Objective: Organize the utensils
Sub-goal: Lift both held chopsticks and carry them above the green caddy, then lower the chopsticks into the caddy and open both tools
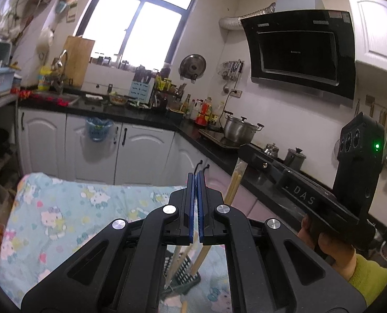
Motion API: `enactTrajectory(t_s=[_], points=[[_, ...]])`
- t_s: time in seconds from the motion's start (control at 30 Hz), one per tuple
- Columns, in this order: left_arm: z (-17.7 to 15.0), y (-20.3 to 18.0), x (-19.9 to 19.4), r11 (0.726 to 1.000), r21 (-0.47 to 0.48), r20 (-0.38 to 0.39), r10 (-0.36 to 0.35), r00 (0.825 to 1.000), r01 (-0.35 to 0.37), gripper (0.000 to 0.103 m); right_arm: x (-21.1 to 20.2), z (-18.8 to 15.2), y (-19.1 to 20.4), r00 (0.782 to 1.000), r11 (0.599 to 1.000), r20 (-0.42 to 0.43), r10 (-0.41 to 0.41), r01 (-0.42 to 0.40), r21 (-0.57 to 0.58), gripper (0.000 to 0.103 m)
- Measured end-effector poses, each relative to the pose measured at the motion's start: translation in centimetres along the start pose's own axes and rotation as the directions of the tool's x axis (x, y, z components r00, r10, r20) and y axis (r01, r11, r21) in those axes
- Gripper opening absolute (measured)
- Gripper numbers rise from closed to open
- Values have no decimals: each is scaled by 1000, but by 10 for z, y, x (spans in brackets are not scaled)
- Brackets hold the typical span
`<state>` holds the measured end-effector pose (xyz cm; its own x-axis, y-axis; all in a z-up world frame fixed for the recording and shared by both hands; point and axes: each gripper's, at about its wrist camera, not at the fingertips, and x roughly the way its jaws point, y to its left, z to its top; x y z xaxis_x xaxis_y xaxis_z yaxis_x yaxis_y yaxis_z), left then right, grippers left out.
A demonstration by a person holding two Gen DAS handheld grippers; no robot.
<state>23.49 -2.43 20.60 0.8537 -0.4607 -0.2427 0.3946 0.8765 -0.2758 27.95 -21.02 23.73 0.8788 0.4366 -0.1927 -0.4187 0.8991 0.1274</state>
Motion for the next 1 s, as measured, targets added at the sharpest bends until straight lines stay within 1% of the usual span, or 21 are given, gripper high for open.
enactTrajectory(t_s=[0.1, 0.27, 0.43, 0.73, 0.77, 0.8, 0.83, 0.87, 0.9, 0.93, 0.97, 1.0], points=[[0, 0, 7, 999, 27, 5, 28, 1000, -28, 0, 8, -3, -5, 1000, 1000, 8, -10, 10, 1, 1], [-9, 9, 20, 999, 22, 4, 49, 999, -49, 0, 22, -16, -8, 1000, 1000, 5, -20, 20, 4, 1], [-25, 23, 33, 998, -9, -29, 55, 998, -55, 0, 33, -35, -11, 999, 999, -10, -42, 42, -5, 1], [-51, 38, 45, 997, -36, -86, 69, 994, -72, 1, 45, -71, -24, 996, 996, -67, -61, 65, 55, 3], [-55, 40, 45, 997, -34, -97, 71, 993, -75, 1, 45, -75, -23, 995, 996, -72, -63, 66, 51, 6], [-57, 41, 45, 997, -32, -106, 73, 992, -77, 1, 45, -79, -22, 994, 996, -77, -74, 78, 43, 20], [-59, 42, 46, 996, -31, -112, 77, 991, -81, 2, 44, -82, -22, 993, 995, -81, -85, 88, 42, 30], [-62, 44, 45, 996, -31, -116, 83, 990, -87, 7, 43, -87, -23, 992, 994, -92, -88, 94, 55, 42], [-64, 45, 44, 996, -32, -119, 84, 989, -89, 17, 43, -89, -25, 991, 993, -100, -88, 95, 70, 42], [-66, 47, 41, 995, -36, -117, 89, 989, -94, 23, 43, -92, -27, 988, 991, -119, -94, 104, 79, 44], [-68, 49, 38, 994, -42, -113, 100, 989, -105, 34, 43, -95, -28, 986, 990, -134, -101, 113, 79, 49], [-69, 50, 34, 993, -48, -112, 105, 988, -111, 39, 43, -98, -28, 983, 990, -144, -109, 121, 77, 53]])
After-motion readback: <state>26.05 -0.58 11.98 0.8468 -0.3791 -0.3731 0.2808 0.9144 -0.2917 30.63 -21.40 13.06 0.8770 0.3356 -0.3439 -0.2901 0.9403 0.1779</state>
